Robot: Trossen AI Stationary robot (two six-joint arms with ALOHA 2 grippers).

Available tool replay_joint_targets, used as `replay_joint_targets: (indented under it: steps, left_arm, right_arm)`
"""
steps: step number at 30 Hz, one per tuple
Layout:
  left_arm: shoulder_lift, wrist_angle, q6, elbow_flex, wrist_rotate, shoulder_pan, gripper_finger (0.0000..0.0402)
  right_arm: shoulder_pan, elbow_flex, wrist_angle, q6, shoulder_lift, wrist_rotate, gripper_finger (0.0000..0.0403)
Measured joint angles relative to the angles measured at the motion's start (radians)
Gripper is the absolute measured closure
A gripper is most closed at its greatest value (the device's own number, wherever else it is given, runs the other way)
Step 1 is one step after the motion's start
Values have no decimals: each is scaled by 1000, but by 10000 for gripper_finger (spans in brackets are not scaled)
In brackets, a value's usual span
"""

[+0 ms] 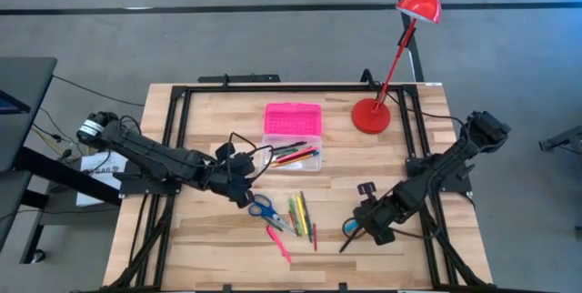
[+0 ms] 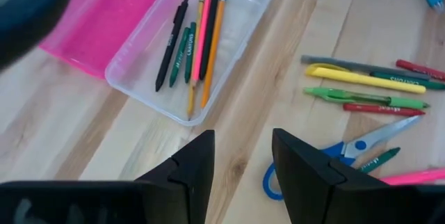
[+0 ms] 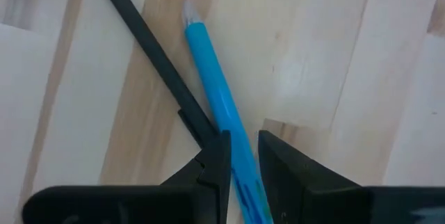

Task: Pick & place school supplies into a supply box
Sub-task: Put the blue pen into the pink supply box

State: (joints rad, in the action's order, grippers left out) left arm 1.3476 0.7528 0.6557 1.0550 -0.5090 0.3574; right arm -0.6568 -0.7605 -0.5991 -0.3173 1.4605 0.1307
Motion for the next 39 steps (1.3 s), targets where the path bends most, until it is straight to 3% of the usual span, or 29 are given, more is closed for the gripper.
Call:
replay_joint_targets:
  steps: [18, 29, 39]
  left_arm:
    - [0, 28, 46, 0, -3, 25, 262]
    - [0, 60, 66, 0, -14, 27, 262]
    - [0, 199, 117, 0, -31, 27, 262]
  right_arm:
    - [-15, 1, 14, 54, 127, -22, 336]
    - [36, 0, 7, -61, 144, -38, 351]
    - [110, 1, -2, -130, 146, -13, 367]
